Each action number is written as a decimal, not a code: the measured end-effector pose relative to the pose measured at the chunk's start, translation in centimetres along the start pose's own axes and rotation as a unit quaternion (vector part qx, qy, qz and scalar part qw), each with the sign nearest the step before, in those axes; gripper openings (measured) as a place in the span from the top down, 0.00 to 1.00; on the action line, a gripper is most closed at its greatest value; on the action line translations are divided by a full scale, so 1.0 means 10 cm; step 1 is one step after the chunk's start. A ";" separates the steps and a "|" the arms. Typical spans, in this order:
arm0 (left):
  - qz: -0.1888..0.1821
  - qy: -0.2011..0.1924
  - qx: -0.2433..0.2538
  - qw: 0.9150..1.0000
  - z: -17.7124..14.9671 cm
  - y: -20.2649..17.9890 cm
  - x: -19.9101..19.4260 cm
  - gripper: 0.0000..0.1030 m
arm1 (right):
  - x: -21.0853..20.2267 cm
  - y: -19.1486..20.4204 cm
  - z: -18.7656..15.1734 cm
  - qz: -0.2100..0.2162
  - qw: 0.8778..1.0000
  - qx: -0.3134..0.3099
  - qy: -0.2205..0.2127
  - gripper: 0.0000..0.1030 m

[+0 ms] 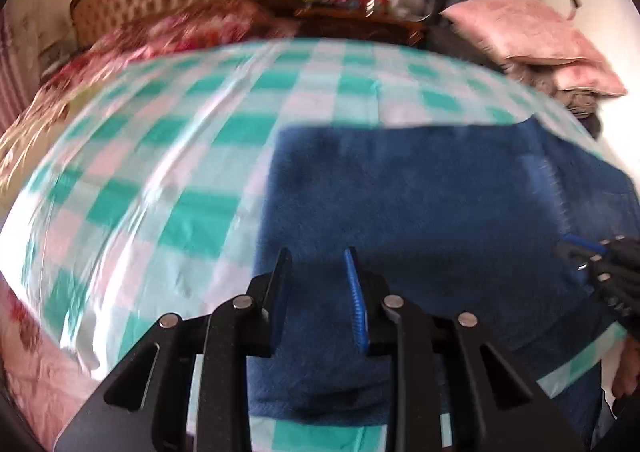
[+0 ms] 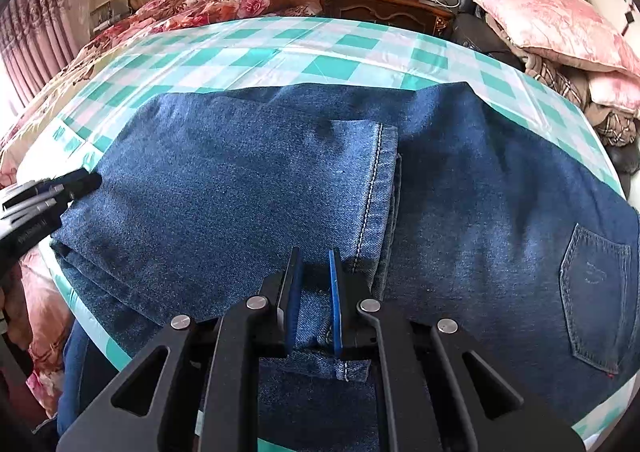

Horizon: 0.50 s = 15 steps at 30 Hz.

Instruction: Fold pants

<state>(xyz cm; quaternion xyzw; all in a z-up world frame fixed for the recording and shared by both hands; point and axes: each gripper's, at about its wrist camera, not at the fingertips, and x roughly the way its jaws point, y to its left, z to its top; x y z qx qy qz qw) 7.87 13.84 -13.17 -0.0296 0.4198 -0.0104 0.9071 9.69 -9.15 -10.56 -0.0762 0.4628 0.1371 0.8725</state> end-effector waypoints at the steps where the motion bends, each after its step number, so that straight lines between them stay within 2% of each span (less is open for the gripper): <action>1: -0.012 -0.007 0.009 1.000 0.04 -0.06 -0.02 0.74 | 0.00 0.00 0.00 -0.001 1.000 0.000 -0.001 0.93; 4: -0.051 -0.010 0.057 0.997 0.17 -0.35 0.08 0.74 | 0.00 0.01 0.01 -0.004 1.000 -0.003 0.000 0.93; 7: -0.064 0.012 0.086 0.994 0.35 -0.53 0.33 0.73 | 0.01 0.01 0.02 -0.002 1.000 -0.002 0.002 0.93; 8: -0.051 0.028 0.090 0.994 0.44 -0.54 0.48 0.72 | 0.01 0.01 0.02 -0.002 1.000 -0.003 0.003 0.93; 10: -0.012 0.041 0.068 0.997 0.60 -0.40 0.68 0.72 | 0.01 0.01 0.03 -0.002 1.000 -0.002 0.004 0.93; 13: -0.016 0.048 0.002 0.999 0.83 -0.04 0.85 0.72 | 0.01 0.02 0.04 -0.003 1.000 -0.004 0.007 0.93; 15: -0.025 0.046 -0.004 0.999 0.91 0.08 0.90 0.72 | 0.02 0.02 0.05 -0.004 1.000 -0.002 0.011 0.93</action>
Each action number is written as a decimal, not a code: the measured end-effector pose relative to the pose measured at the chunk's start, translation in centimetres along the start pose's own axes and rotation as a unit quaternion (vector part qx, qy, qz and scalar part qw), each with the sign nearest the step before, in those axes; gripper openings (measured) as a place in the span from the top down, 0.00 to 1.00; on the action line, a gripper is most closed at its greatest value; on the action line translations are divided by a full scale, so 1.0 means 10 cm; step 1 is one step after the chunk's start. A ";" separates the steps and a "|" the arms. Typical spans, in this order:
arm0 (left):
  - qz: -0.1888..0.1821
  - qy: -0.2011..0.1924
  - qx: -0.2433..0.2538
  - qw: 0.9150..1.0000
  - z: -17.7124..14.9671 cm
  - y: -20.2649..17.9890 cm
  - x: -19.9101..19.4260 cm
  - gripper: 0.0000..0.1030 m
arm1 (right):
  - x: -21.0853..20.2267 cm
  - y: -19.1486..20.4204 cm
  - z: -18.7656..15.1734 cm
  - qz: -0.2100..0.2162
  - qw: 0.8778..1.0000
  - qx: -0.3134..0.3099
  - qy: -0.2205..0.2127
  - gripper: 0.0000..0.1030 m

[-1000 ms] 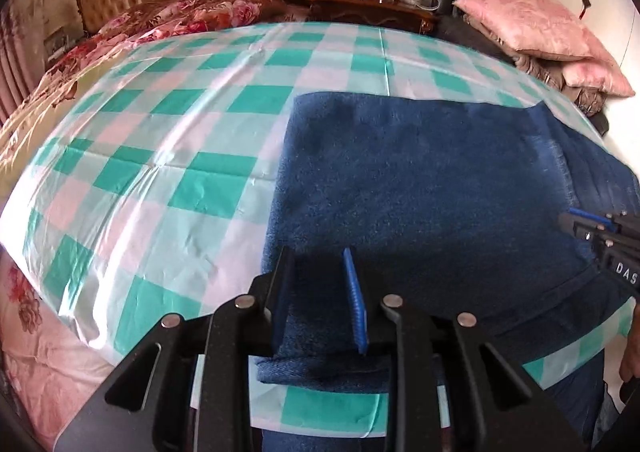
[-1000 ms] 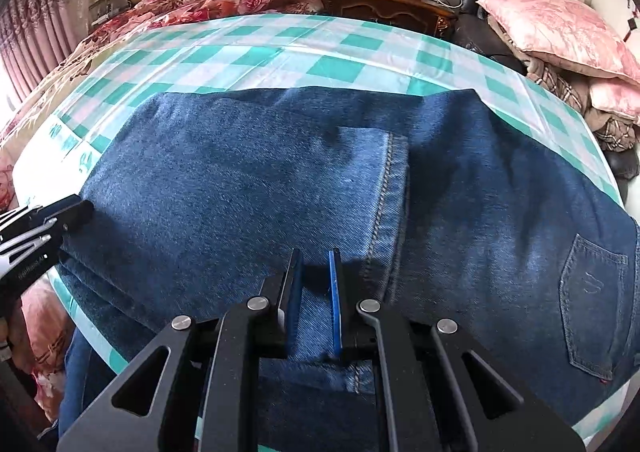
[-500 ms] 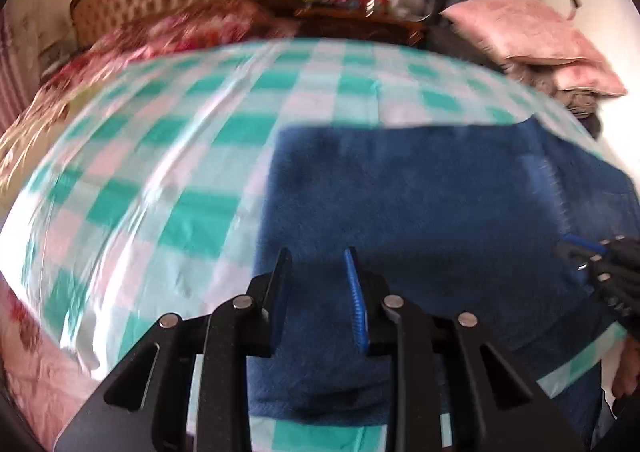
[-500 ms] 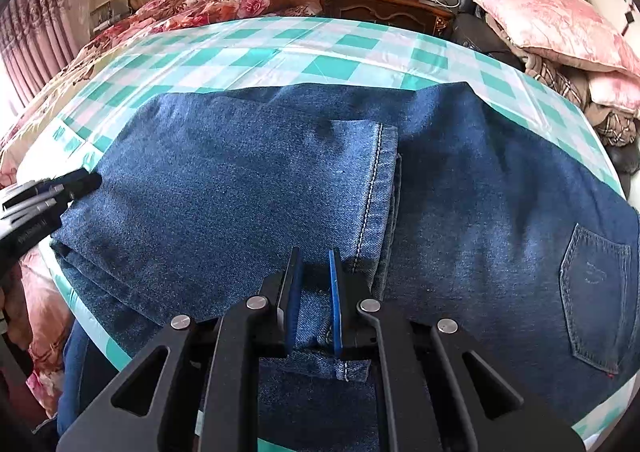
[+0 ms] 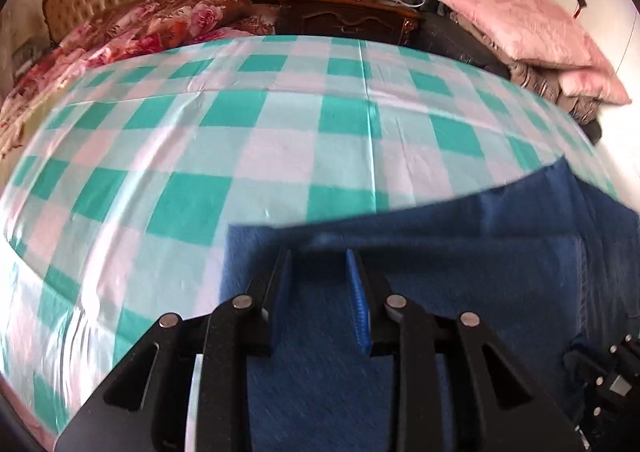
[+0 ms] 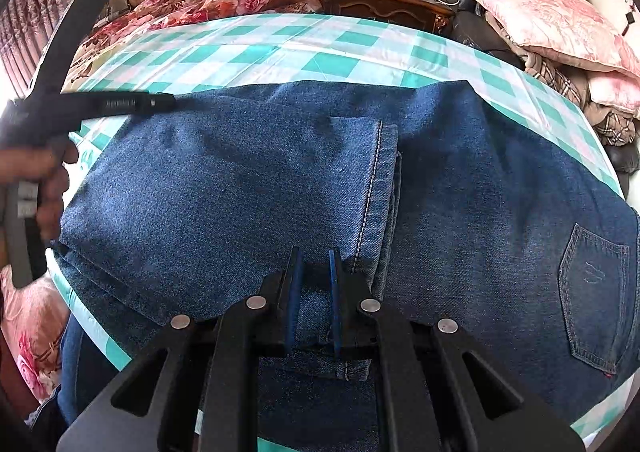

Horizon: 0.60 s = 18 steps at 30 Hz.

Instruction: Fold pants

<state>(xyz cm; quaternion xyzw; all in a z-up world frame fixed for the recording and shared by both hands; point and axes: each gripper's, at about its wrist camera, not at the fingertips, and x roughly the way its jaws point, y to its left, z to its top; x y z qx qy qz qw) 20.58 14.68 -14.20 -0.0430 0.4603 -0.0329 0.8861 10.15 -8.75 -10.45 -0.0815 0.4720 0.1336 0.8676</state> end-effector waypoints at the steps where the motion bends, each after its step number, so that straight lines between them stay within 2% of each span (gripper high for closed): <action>1: 0.007 -0.003 0.000 1.000 0.01 0.03 -0.01 0.72 | 0.01 0.00 0.01 -0.002 1.000 0.001 0.003 0.93; 2: 0.015 -0.010 -0.007 1.000 0.01 0.07 -0.04 0.71 | 0.01 0.01 0.02 -0.005 1.000 0.001 0.007 0.93; 3: 0.019 -0.018 -0.020 0.999 0.00 0.12 -0.10 0.63 | 0.01 0.02 0.03 -0.008 1.000 0.000 0.009 0.93; 6: -0.013 -0.040 -0.055 0.998 -0.14 0.20 -0.34 0.61 | 0.02 0.07 0.05 -0.023 1.000 -0.005 0.017 0.92; 10: -0.019 -0.040 -0.049 0.998 -0.62 0.09 -0.59 0.61 | 0.02 0.08 0.05 -0.031 0.999 -0.008 0.018 0.91; 12: -0.007 -0.029 -0.046 0.998 -0.86 0.04 -0.63 0.61 | 0.02 0.09 0.05 -0.035 0.999 -0.011 0.017 0.90; 14: 0.018 -0.028 -0.018 0.999 -1.07 -0.05 -0.66 0.61 | 0.02 0.10 0.05 -0.039 0.999 -0.012 0.017 0.90; 16: 0.038 -0.037 0.010 0.999 -1.19 -0.12 -0.71 0.61 | 0.02 0.12 0.05 -0.045 0.999 -0.015 0.017 0.89; 18: 0.033 -0.041 0.007 0.999 -1.22 -0.10 -0.72 0.61 | 0.02 0.13 0.04 -0.048 0.999 -0.016 0.017 0.89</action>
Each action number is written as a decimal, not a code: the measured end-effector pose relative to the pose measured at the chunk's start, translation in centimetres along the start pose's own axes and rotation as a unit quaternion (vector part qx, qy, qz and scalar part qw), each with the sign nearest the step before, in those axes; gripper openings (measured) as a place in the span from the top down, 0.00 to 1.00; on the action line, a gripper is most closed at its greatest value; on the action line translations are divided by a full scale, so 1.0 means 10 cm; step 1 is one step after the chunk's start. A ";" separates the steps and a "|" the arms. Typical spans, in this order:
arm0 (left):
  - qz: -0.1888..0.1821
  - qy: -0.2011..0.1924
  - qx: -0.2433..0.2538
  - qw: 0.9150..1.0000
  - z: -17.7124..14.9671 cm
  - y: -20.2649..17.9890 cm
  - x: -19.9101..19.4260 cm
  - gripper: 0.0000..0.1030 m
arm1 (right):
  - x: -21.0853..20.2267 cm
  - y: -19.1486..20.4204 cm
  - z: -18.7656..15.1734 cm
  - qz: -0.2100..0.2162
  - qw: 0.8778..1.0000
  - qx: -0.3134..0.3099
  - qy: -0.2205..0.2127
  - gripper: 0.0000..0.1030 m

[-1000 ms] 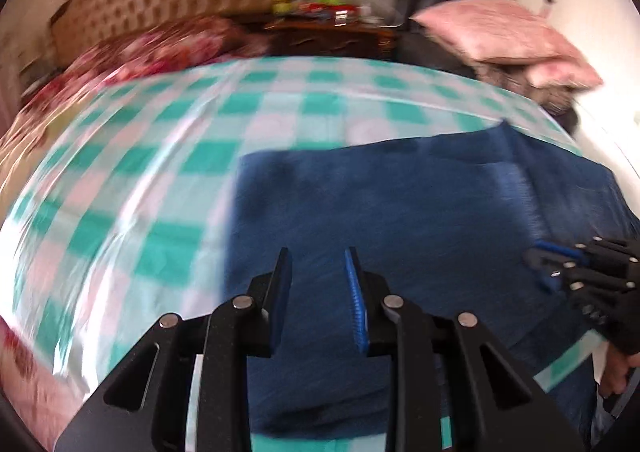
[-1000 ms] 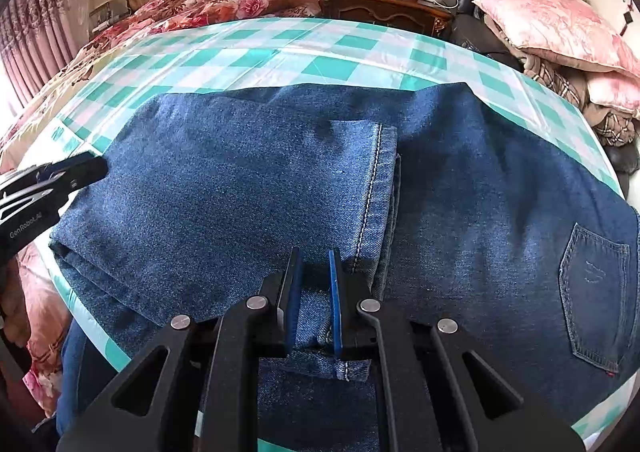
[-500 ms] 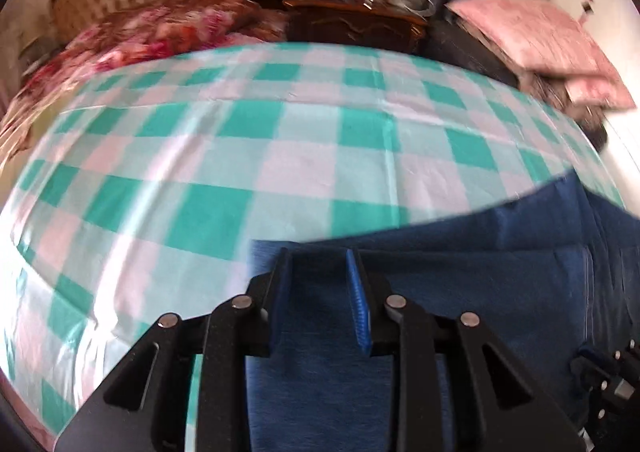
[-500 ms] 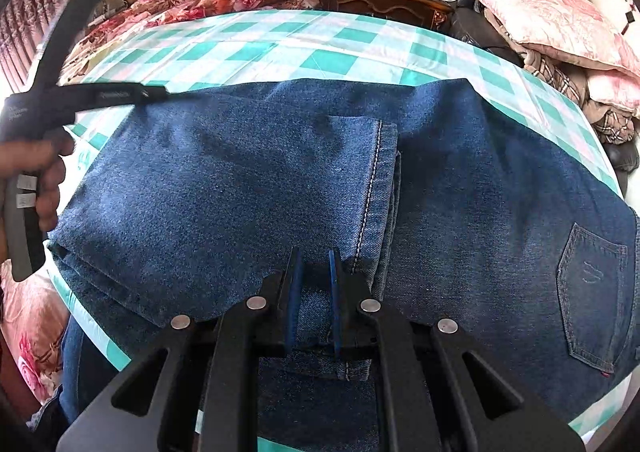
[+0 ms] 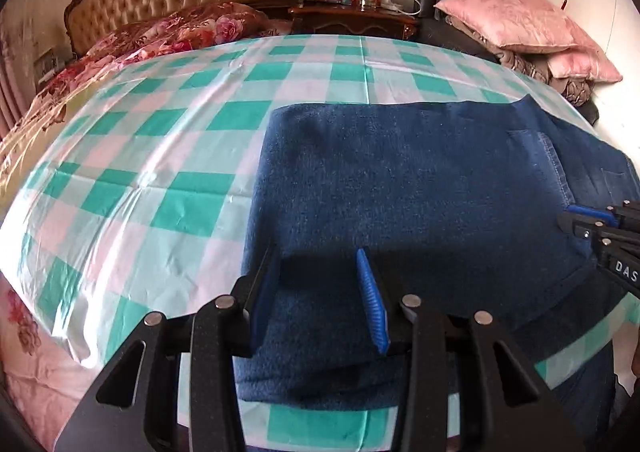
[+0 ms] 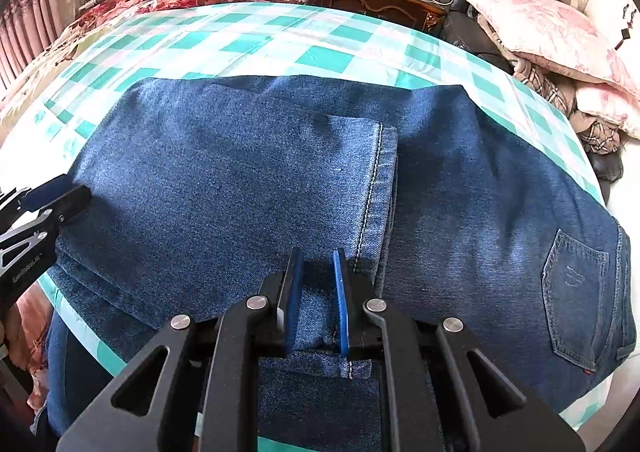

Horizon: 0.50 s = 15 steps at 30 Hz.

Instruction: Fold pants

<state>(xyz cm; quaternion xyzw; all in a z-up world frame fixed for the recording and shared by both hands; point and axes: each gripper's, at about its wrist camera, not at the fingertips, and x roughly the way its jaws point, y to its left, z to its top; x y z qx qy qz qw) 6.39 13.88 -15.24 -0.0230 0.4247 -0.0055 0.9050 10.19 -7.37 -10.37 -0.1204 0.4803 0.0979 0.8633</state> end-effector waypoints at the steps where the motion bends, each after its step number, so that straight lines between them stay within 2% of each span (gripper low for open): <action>1: -0.004 -0.001 -0.003 1.000 -0.01 0.01 0.00 0.61 | 0.00 0.00 0.00 -0.001 1.000 0.000 0.001 0.88; 8: 0.001 -0.010 0.000 1.000 -0.03 0.01 -0.02 0.61 | -0.04 0.04 0.07 -0.023 1.000 0.004 0.003 0.84; 11: -0.010 -0.017 -0.012 1.000 -0.05 0.04 -0.03 0.60 | -0.21 0.05 0.29 -0.009 0.999 0.012 -0.038 0.84; 13: -0.026 -0.023 -0.024 0.999 -0.06 0.07 -0.04 0.53 | -0.27 0.08 0.49 0.002 0.998 0.015 -0.065 0.84; 15: -0.042 -0.032 -0.051 0.997 -0.07 0.13 -0.09 0.48 | -0.15 0.13 0.66 -0.001 0.998 0.004 -0.068 0.85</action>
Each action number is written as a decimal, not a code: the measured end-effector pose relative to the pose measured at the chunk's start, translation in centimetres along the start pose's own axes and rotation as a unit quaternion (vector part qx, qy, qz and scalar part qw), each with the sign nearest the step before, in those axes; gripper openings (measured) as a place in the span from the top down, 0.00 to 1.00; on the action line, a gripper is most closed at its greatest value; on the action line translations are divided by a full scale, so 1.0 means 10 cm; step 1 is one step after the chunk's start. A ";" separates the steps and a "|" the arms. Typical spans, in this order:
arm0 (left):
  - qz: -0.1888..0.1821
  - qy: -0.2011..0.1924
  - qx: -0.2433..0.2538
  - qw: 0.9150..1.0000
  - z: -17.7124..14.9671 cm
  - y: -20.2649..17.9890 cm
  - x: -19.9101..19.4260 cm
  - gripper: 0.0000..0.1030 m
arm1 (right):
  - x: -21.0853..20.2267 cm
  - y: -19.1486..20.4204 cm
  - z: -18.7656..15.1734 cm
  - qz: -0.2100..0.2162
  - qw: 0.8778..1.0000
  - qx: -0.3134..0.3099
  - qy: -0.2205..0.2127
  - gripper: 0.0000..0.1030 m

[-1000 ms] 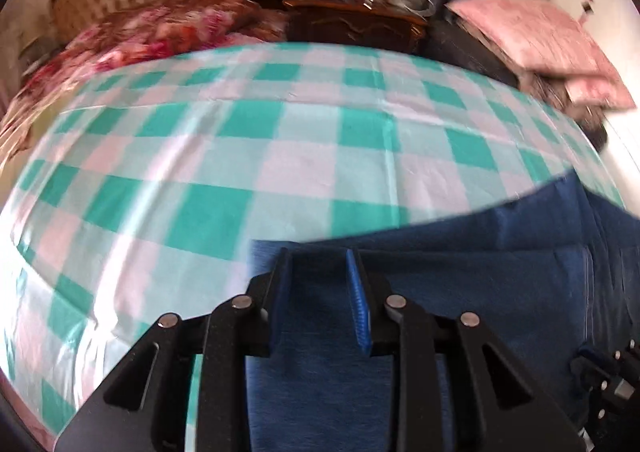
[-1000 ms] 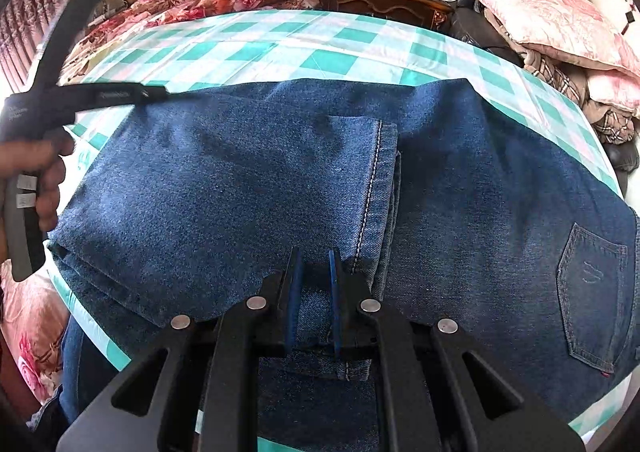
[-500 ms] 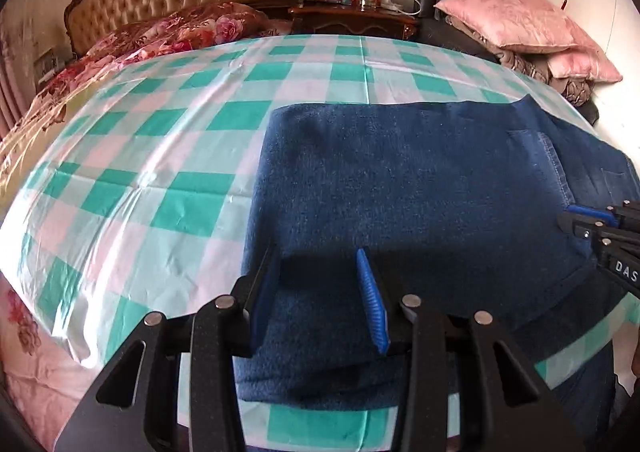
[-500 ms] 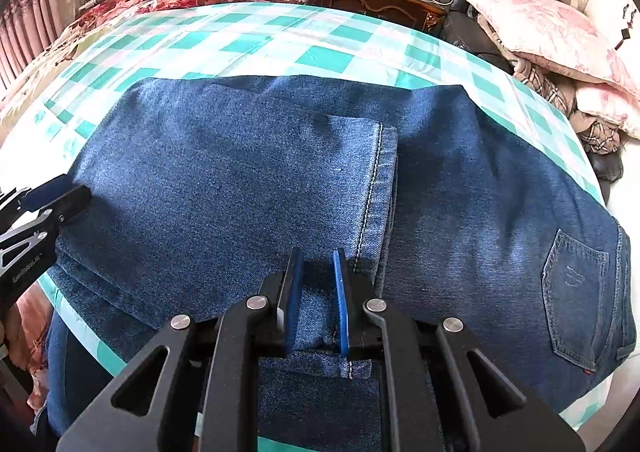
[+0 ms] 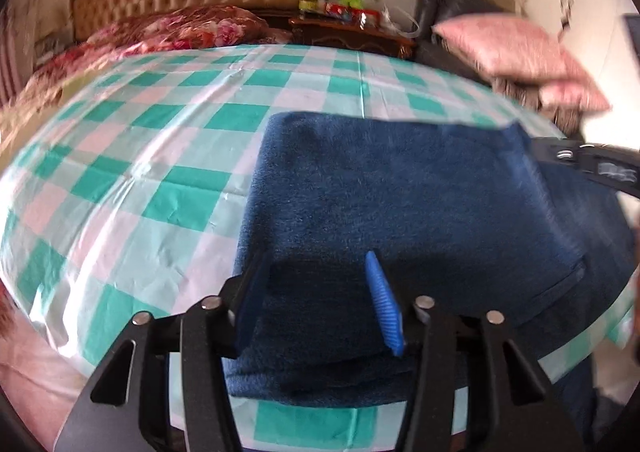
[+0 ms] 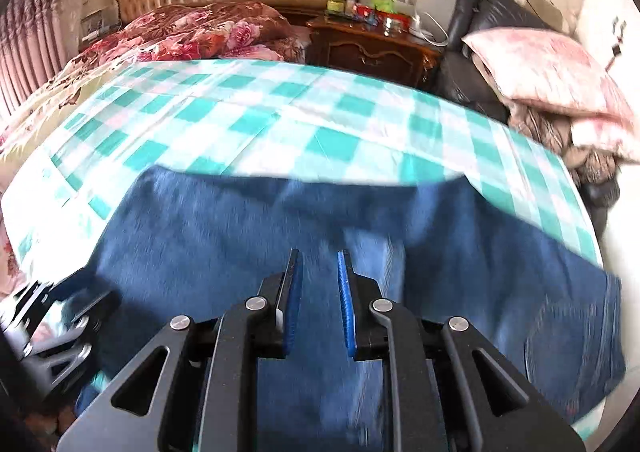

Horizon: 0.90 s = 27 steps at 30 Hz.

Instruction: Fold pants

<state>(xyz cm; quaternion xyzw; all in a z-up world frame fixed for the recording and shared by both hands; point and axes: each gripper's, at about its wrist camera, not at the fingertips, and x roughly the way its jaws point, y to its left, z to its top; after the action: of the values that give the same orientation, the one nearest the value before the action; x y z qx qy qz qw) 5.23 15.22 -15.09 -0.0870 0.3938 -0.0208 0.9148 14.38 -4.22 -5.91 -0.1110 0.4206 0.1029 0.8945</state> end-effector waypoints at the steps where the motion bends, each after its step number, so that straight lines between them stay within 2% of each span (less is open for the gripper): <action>1: -0.014 -0.006 -0.023 1.000 -0.01 0.07 -0.05 0.48 | 0.10 0.00 0.03 -0.005 1.000 -0.004 0.009 0.85; 5: -0.024 -0.014 -0.064 0.998 -0.10 0.28 -0.24 0.48 | 0.50 -0.19 -0.04 -0.043 0.998 0.009 0.053 0.90; 8: -0.046 0.007 -0.096 0.994 -0.22 0.42 -0.25 0.50 | 0.53 -0.22 -0.13 -0.041 0.998 -0.005 0.039 0.92; 14: -0.075 0.012 -0.127 0.989 -0.31 0.53 -0.28 0.54 | 0.54 -0.18 -0.16 -0.057 0.998 -0.012 0.032 0.92; 16: -0.092 0.016 -0.151 0.984 -0.31 0.60 -0.27 0.63 | 0.53 -0.15 -0.18 -0.061 0.998 -0.017 0.029 0.92; 17: -0.109 0.023 -0.166 0.980 -0.32 0.64 -0.25 0.68 | 0.53 -0.14 -0.18 -0.063 0.997 -0.018 0.029 0.92; 20: -0.153 0.033 -0.232 0.960 -0.37 0.84 -0.21 0.73 | 0.52 -0.11 -0.18 -0.071 0.997 -0.022 0.030 0.92; 21: -0.173 0.037 -0.260 0.949 -0.39 0.92 -0.19 0.74 | 0.52 -0.11 -0.18 -0.072 0.997 -0.023 0.030 0.92; 22: -0.203 0.042 -0.300 0.931 -0.44 1.03 -0.15 0.74 | 0.52 -0.11 -0.18 -0.072 0.997 -0.024 0.031 0.92; 24: -0.236 0.046 -0.341 0.909 -0.50 1.14 -0.09 0.76 | 0.52 -0.11 -0.18 -0.072 0.997 -0.024 0.032 0.92; 25: -0.243 0.049 -0.344 0.906 -0.50 1.16 -0.08 0.76 | 0.53 -0.10 -0.18 -0.074 0.996 -0.024 0.032 0.92; 27: -0.240 0.054 -0.331 0.911 -0.48 1.12 -0.08 0.77 | 0.53 -0.09 -0.18 -0.079 0.996 -0.027 0.032 0.91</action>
<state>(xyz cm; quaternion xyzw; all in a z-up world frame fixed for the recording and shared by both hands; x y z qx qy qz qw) 0.88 25.69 -19.70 -0.4752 0.3939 -0.1126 0.7787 16.57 -5.08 -11.03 -0.1713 0.4359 0.0392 0.8827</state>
